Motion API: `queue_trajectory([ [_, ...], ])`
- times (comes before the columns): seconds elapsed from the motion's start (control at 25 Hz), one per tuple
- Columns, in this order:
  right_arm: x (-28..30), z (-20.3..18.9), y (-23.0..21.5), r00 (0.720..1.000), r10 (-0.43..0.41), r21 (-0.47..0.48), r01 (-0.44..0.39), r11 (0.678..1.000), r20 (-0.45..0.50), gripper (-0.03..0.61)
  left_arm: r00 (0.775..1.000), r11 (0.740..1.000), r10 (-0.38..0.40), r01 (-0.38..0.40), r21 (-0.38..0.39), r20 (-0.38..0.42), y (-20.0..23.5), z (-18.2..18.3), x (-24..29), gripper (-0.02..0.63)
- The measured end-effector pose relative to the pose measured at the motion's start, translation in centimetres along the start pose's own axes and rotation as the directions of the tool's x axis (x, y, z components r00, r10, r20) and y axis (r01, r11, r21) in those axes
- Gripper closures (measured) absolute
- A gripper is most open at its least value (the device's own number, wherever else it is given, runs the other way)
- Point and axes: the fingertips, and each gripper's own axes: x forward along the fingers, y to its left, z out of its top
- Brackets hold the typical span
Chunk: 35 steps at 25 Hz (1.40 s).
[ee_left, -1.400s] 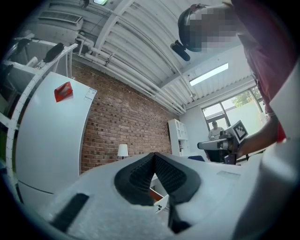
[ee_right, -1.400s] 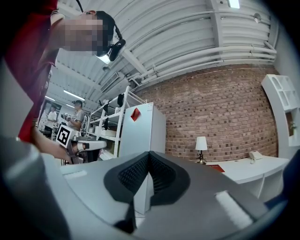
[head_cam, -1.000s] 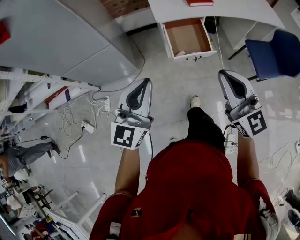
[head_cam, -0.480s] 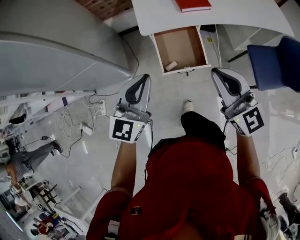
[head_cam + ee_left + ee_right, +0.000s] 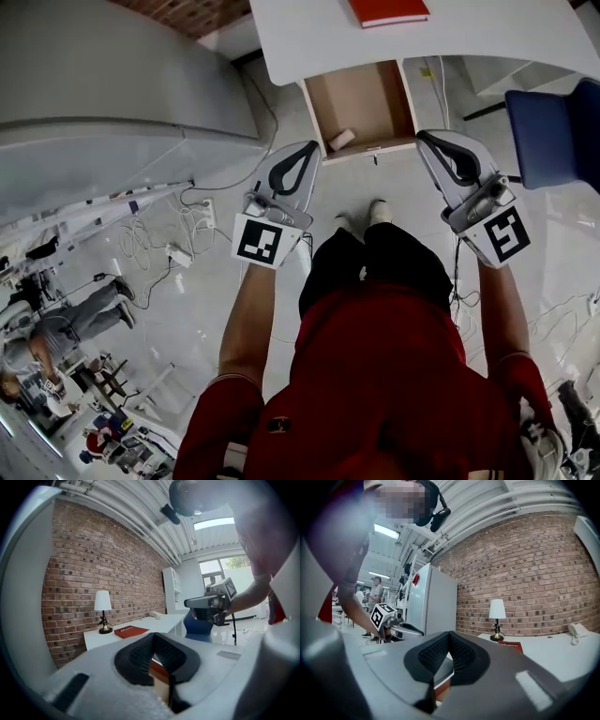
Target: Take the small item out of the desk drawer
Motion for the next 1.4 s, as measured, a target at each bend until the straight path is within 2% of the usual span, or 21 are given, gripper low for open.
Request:
queue_trajectory([
  [0.2,1.3,-1.6,-1.7,0.998,-0.048,0.018,0.049,0.999,-0.028,0.568,0.992,0.994,-0.109,0.109,-0.005,-0.065,1.3,-3.9,3.5,0.607],
  [0.36,1.4,-3.4,-3.1,0.993,-0.106,0.035,0.108,0.994,-0.058,0.568,0.972,0.98,-0.198,0.2,0.007,-0.131,2.3,-7.5,6.5,0.607],
  [0.6,1.2,-6.8,-3.5,0.979,-0.174,0.071,0.182,0.981,-0.107,0.568,0.914,0.945,-0.312,0.327,0.015,-0.258,3.0,-13.6,10.1,0.607],
  [0.76,1.4,-8.6,-4.0,0.974,-0.189,0.082,0.199,0.977,-0.124,0.568,0.875,0.926,-0.355,0.377,0.002,-0.329,2.9,-17.3,12.3,0.607],
  [0.84,1.4,-9.4,-4.1,0.972,-0.196,0.087,0.209,0.974,-0.132,0.568,0.847,0.913,-0.381,0.408,-0.007,-0.371,2.6,-19.2,13.1,0.599],
  [1.0,1.1,-10.9,-4.3,0.968,-0.214,0.102,0.228,0.968,-0.132,0.568,0.773,0.877,-0.424,0.481,0.001,-0.471,1.9,-23.1,14.1,0.574],
  [1.2,0.3,-12.7,-4.6,0.964,-0.226,0.111,0.242,0.964,-0.14,0.568,0.672,0.838,-0.449,0.546,-0.016,-0.589,1.2,-27.0,15.1,0.534],
  [1.32,-0.3,-13.6,-4.9,0.962,-0.234,0.126,0.252,0.959,-0.142,0.568,0.624,0.822,-0.455,0.569,-0.029,-0.635,0.6,-28.8,15.6,0.518],
  [1.4,-0.7,-14.0,-5.1,0.961,-0.236,0.131,0.255,0.958,-0.143,0.568,0.577,0.805,-0.462,0.592,-0.044,-0.674,0.1,-30.1,15.7,0.498],
])
